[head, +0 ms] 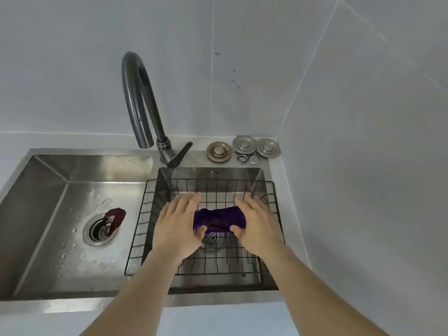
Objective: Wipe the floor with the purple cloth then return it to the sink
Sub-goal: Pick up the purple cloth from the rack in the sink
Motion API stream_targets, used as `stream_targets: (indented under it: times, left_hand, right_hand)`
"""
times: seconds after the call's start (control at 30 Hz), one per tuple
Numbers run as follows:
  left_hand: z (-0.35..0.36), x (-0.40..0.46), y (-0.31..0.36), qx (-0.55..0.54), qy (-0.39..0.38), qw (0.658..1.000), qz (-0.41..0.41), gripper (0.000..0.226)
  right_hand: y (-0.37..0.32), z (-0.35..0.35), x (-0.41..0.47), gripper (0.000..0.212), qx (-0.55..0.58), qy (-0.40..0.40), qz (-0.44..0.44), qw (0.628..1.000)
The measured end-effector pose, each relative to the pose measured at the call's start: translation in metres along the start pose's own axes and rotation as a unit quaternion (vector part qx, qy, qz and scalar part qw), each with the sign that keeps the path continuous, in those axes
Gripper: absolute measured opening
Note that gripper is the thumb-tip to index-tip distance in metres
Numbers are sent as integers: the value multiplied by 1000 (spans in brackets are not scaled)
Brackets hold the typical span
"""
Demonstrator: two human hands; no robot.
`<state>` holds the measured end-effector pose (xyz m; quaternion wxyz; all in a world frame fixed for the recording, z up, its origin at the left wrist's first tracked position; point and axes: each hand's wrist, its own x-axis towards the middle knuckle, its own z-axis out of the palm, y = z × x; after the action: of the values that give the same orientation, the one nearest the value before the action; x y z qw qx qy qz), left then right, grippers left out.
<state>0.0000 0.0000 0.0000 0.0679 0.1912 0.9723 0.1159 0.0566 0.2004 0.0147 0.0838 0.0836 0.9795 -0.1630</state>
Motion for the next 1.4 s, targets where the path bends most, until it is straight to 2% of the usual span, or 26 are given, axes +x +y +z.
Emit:
stream_targets:
  times: [0.1,0.23,0.4,0.6,0.73,0.97,1.1,1.4]
  left_hand:
    - [19,12,-5,-6,-42,999,-11,75]
    - [38,20,-10,-7,-99,995,-27,67]
    - [50,27,-14,-24,-93,995,-41,60]
    - [49,33,-15,4,-61,997,-41,34]
    - [41,37,-17,21,-54,998,-28,24]
    - [-14,31,-13,39,-17,999,3,22]
    - [-59,19,-14,37,28,999,26,21]
    - [-162,-47,-28,45,107,992,50,23]
  right_hand:
    - [6,22,14,69,13,-28,5,1000]
    - [7,45,26,66,10,-57,5,998]
    - [8,61,37,61,21,-58,7,998]
    - [6,64,47,24,-4,-22,19,1000]
    - [6,53,45,21,1,-2,29,1000]
    - [-14,4,26,27,16,38,32,999]
    - [-38,-31,8,26,5,89,21,996]
    - [-111,-109,-61,21,-26,185,11,982]
